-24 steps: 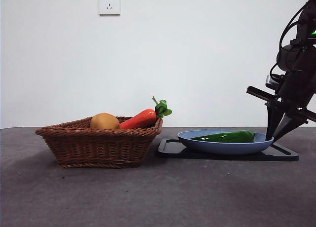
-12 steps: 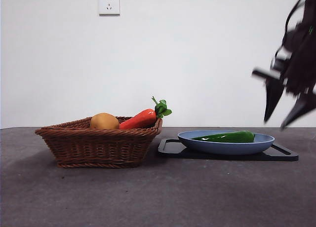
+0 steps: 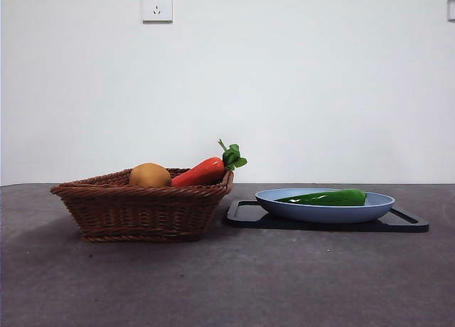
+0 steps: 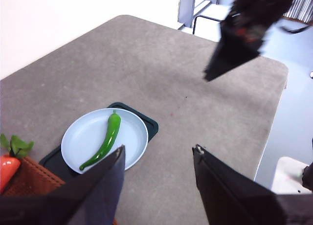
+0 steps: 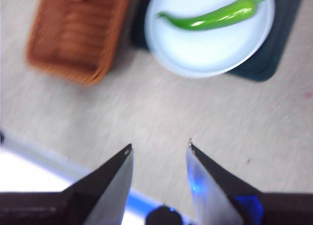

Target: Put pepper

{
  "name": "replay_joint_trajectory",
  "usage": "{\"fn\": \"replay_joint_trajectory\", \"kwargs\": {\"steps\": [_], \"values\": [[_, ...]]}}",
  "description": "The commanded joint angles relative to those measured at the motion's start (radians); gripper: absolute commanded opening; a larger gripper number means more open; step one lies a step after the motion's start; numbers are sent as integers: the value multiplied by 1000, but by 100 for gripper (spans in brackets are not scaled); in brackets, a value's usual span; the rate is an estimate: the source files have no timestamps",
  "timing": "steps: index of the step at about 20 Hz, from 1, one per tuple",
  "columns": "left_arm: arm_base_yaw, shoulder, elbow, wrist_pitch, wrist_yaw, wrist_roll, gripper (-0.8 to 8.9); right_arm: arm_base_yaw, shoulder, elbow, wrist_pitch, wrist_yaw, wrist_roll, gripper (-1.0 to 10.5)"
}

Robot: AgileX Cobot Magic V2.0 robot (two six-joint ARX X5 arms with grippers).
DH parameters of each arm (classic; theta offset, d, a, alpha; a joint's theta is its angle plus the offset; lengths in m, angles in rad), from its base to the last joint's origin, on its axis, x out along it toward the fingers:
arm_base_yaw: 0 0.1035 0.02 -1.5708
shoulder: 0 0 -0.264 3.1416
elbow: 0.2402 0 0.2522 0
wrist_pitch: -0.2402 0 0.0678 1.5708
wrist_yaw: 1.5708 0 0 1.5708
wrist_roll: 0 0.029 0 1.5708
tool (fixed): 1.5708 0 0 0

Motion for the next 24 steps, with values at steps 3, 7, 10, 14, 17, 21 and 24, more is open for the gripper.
{"fn": "replay_joint_trajectory", "kwargs": {"steps": [3,7,10,14,17,21,24], "values": [[-5,9,22,-40,-2,-4,200,105,-90,18,-28,-12,-23,164],[-5,9,22,-61,-1,-7,8,159,-114,18,-28,-116,-54,6],[-5,9,22,-72,-1,-7,6,172,-113,18,-27,-132,-67,11],[-5,9,22,-72,-1,-6,7,170,-114,18,-27,-130,-50,11],[-5,9,22,-71,-1,-6,8,170,-114,18,-27,-125,-50,11],[-5,9,22,-72,-1,-6,8,170,-114,18,-27,-125,-50,11],[-5,9,22,-73,-1,-6,8,170,-114,18,-27,-125,-50,11]]}}
